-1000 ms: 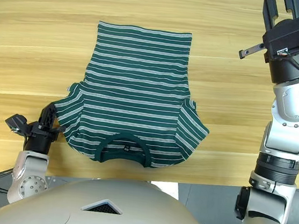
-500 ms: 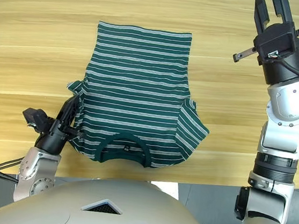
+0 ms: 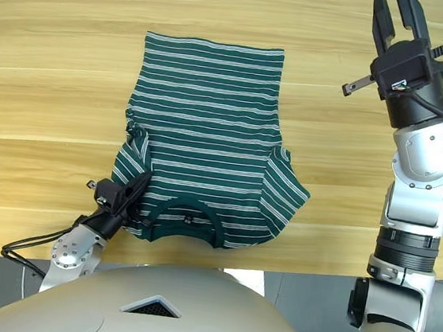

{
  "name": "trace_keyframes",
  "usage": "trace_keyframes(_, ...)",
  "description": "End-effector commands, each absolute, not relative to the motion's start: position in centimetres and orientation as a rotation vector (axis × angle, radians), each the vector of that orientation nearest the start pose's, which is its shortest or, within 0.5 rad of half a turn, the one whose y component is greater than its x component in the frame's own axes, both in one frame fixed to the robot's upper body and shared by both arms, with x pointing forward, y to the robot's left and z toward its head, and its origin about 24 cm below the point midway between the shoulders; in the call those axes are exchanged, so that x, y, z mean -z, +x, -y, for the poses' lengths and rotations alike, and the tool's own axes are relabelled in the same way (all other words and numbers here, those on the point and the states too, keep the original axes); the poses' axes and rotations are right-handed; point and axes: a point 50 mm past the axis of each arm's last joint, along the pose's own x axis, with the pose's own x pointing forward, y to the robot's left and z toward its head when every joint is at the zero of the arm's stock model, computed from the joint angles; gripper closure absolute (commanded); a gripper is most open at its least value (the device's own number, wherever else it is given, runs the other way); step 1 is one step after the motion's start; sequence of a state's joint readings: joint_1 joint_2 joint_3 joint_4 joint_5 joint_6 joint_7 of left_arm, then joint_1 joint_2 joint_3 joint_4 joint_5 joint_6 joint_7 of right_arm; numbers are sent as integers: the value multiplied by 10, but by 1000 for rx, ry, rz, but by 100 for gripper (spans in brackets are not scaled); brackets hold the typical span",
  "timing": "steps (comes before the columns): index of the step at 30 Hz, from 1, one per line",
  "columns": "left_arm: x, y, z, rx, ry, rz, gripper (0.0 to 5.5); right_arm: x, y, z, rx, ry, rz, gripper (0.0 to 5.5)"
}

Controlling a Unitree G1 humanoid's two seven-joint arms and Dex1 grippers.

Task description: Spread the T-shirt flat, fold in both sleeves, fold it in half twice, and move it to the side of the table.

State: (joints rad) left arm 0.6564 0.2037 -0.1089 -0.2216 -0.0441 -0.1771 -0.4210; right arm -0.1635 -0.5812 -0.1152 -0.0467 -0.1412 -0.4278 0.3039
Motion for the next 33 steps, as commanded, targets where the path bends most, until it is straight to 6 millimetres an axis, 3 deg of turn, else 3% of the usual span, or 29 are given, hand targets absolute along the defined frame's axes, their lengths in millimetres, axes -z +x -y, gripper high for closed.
trace_keyframes(1,9,100,-158,458,58,-298,549,-158,264,223,-311,-825,527,488)
trace_keyframes(9,-16,108,-154,463,-236,-198,549,-154,264,223,-317,-824,514,488)
trace_keyframes(17,-4,107,-158,432,-264,-332,549,-150,265,221,-333,-815,500,488)
trace_keyframes(23,-3,99,-147,542,-272,-370,518,-146,264,220,-342,-807,488,488)
trace_keyframes(33,-46,97,-137,765,-649,-246,518,-132,254,223,-353,-644,426,488)
